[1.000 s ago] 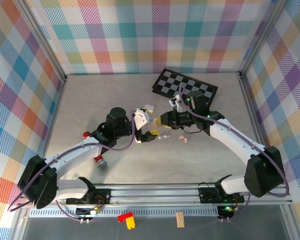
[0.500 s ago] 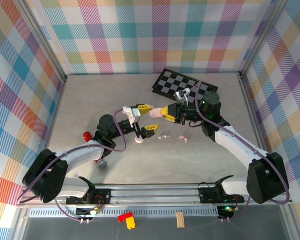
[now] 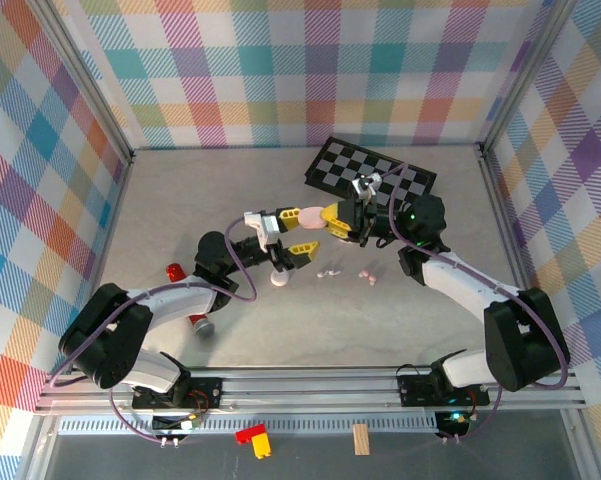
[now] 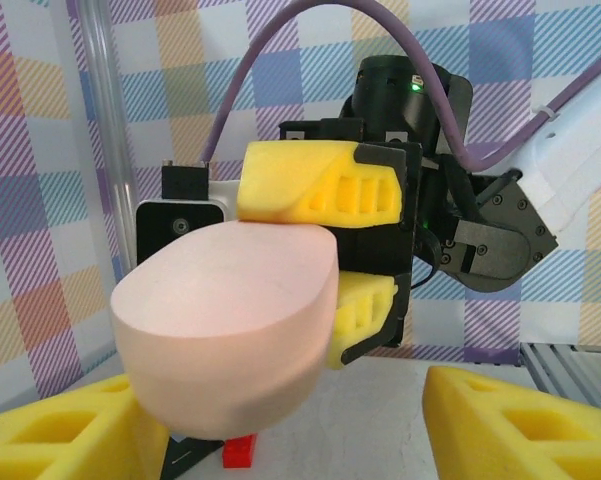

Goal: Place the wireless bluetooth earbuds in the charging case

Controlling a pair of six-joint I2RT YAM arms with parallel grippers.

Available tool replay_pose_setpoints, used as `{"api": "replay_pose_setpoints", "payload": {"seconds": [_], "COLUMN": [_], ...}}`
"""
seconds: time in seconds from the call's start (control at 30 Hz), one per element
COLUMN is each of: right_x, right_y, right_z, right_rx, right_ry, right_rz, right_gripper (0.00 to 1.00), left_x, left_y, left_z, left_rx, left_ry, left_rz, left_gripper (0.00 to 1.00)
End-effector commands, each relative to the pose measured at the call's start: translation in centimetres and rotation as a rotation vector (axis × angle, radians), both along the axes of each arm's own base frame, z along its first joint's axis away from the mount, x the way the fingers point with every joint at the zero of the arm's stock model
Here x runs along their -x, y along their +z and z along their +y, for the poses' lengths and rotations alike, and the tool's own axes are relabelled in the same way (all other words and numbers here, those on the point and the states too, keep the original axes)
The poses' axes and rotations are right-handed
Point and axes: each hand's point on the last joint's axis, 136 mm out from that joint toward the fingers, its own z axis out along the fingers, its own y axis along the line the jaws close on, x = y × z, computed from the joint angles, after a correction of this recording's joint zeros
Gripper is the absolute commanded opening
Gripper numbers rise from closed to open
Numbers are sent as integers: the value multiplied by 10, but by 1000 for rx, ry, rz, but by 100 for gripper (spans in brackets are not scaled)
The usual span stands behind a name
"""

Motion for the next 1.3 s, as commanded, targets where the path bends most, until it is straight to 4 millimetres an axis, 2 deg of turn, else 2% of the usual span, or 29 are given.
{"api": "replay_pose_setpoints", "payload": {"seconds": [0.0, 0.17, 0.53, 1.07, 1.27], "right_x": [4, 3, 6, 3, 2], "right_y": [17, 11, 10, 5, 1], "right_z": [-2, -2, -1, 0, 0], "right_rx": [-49, -29, 2, 21, 47], "right_ry": [-3, -4, 2, -1, -18], "right_rz": [-58, -42, -57, -46, -52], "right_gripper": [17, 17, 17, 18, 31], "left_x": [4, 2, 0, 3, 4], "left_y": [24, 26, 32, 31, 28], "left_z": [2, 1, -1, -2, -1], "left_rx": [50, 58, 74, 68, 59], "left_ry": [-20, -21, -23, -46, -39], "left_rz": [-77, -69, -54, -56, -60], "left_gripper": [62, 57, 54, 37, 35]}}
